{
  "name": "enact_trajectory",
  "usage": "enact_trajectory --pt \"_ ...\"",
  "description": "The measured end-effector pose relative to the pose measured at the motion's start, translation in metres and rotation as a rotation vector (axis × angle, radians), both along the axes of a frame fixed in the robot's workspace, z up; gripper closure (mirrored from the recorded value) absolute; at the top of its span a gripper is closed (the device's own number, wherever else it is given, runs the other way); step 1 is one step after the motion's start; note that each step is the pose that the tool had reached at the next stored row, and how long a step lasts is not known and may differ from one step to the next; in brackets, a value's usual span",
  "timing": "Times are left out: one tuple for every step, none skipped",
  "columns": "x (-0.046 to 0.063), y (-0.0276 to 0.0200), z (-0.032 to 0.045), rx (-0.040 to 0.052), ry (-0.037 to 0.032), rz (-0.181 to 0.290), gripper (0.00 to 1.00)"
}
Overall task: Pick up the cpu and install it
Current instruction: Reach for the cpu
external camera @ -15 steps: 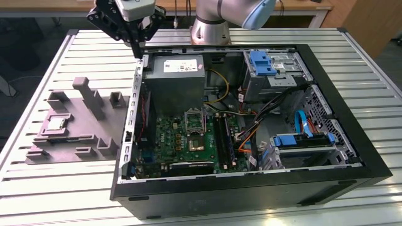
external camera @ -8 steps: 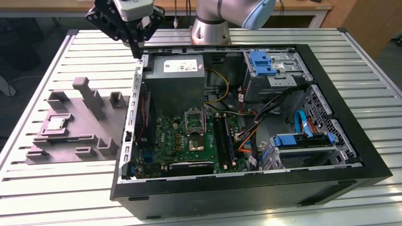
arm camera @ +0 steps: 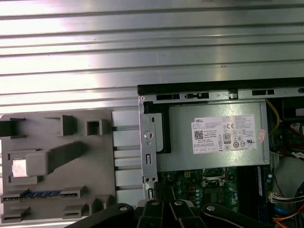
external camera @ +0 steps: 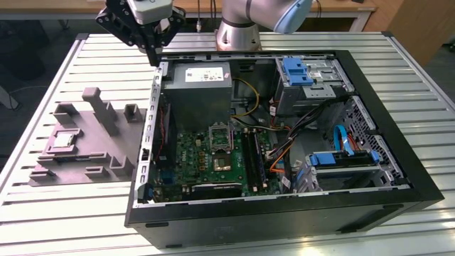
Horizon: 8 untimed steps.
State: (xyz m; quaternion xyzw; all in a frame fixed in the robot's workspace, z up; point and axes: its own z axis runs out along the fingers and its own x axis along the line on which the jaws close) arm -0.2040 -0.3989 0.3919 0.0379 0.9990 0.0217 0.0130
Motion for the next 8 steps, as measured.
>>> enact_trajectory --pt "-0.0002 0.0 0.0 0.0 0.0 0.0 0.89" --pt "-0.0004 0.0 0.0 0.0001 0.0 0.0 0.89" --pt "-0.0007 0.0 0.0 0.0 0.0 0.0 0.89" --pt "-0.0009 0.0 0.0 0.0 0.0 0.0 0.89" --pt "-0.0012 0.0 0.0 -0.0001 0.0001 0.0 0.89" --pt "-0.0014 0.0 0.0 0.0 0.0 0.0 0.89" --pt "-0.0017 0.0 0.0 -0.0001 0.0001 0.0 0.89" --pt "-0.002 0.0 0.0 0.0 0.0 0.0 0.89"
